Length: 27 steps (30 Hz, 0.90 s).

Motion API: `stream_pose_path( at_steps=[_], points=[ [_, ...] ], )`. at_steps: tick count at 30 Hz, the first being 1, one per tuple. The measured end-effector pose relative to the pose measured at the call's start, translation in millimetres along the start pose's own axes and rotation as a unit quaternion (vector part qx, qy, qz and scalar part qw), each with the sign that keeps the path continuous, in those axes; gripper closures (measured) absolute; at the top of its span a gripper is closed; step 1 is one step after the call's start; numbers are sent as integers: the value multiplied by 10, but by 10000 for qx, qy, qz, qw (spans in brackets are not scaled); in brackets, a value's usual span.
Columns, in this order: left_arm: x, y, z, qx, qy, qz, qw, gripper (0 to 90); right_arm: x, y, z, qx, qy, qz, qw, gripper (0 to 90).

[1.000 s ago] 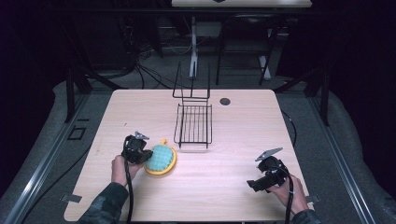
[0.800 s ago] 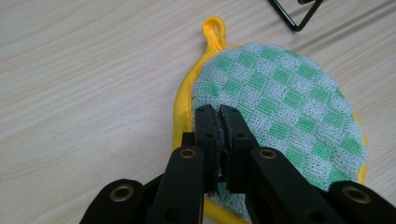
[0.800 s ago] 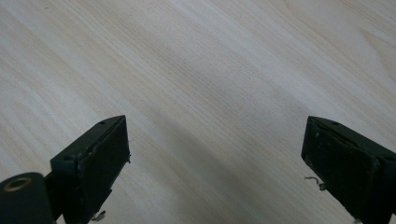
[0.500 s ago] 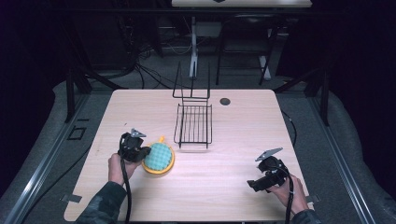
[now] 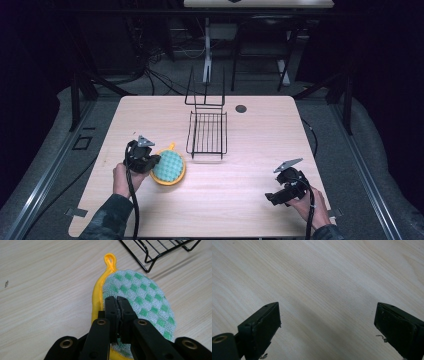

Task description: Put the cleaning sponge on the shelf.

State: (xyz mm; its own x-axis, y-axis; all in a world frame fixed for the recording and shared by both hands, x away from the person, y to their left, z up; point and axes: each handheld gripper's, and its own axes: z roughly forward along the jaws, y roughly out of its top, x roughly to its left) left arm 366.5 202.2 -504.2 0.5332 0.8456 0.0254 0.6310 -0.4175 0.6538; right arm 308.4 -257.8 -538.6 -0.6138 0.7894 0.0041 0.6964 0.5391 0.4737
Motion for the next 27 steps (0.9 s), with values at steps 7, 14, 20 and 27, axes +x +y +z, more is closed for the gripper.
stream_pose_path(
  at_steps=[7, 14, 20, 27],
  points=[
    [42, 5, -78, -66, -20, -78, 9999, 879, -5, -1, 4, 21, 10, -27, 10000, 61],
    [56, 20, -142, -168, -47, -99, 9998, 879, -4, -1, 7, 20, 25, -7, 10000, 60],
    [53, 32, -180, -243, -63, -111, 9996, 879, -8, -3, 4, 24, 16, -10, 10000, 59],
    [100, 33, -234, -312, -105, -175, 9993, 879, -10, -2, 11, 63, -48, -27, 10000, 43]
  ],
)
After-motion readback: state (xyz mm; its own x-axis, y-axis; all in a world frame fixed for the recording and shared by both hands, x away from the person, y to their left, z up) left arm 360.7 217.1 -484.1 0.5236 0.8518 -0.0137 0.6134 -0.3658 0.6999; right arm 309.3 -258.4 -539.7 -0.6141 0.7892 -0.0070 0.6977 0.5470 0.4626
